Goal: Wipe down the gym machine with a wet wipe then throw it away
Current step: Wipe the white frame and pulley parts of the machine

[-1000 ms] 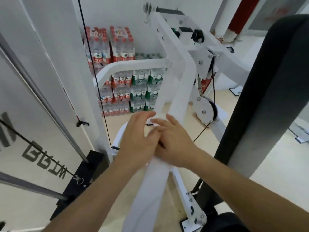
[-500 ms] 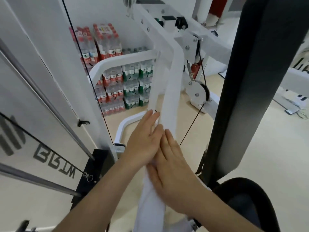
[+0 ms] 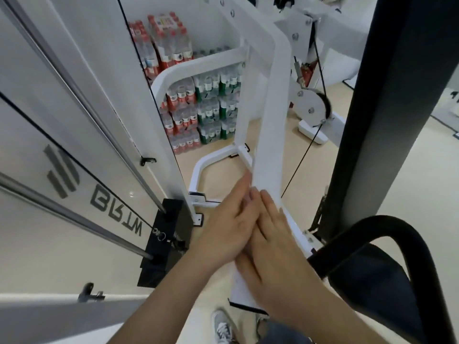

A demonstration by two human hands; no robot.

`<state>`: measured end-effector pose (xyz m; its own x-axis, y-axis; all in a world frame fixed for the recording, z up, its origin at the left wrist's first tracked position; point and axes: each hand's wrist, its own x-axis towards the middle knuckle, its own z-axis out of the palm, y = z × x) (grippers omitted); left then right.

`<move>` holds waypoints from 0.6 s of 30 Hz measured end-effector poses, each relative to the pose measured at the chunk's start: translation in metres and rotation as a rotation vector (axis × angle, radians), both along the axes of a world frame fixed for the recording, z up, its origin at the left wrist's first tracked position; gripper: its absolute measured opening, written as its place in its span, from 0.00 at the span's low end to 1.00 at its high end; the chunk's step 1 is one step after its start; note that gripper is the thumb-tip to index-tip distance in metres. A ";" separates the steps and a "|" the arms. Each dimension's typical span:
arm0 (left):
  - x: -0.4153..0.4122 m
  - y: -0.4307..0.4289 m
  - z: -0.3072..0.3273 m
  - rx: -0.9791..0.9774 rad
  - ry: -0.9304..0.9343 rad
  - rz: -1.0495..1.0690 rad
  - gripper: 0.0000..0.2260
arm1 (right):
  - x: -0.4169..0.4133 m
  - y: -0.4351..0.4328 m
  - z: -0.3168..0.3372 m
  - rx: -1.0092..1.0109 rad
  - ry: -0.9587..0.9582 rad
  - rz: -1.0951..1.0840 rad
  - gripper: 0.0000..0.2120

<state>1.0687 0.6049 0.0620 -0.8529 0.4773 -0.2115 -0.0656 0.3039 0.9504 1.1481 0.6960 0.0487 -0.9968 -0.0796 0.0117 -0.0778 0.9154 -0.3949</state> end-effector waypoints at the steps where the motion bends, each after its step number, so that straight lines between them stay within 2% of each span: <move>1: 0.008 0.002 0.000 -0.002 -0.012 -0.026 0.20 | 0.015 -0.005 -0.006 0.007 0.079 0.011 0.33; 3: 0.020 0.005 -0.002 0.021 -0.035 -0.020 0.20 | 0.031 -0.009 -0.015 0.002 0.181 0.002 0.29; 10: 0.049 -0.004 -0.010 0.023 -0.040 0.077 0.24 | 0.059 0.009 -0.020 0.099 0.256 0.167 0.25; 12: 0.058 -0.008 -0.011 -0.059 0.137 0.047 0.23 | 0.062 0.020 -0.023 0.136 0.285 0.240 0.25; 15: 0.075 -0.011 -0.012 -0.270 0.541 -0.076 0.25 | 0.065 0.041 -0.024 0.165 0.317 0.353 0.24; 18: 0.093 -0.010 -0.015 -0.399 0.748 -0.032 0.25 | 0.067 0.063 -0.022 0.205 0.338 0.479 0.25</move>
<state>1.1620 0.5950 0.0466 -0.8226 0.5129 0.2455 0.5520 0.6168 0.5610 1.2147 0.7586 0.0267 -0.7937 -0.5509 0.2581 -0.5885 0.8027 -0.0967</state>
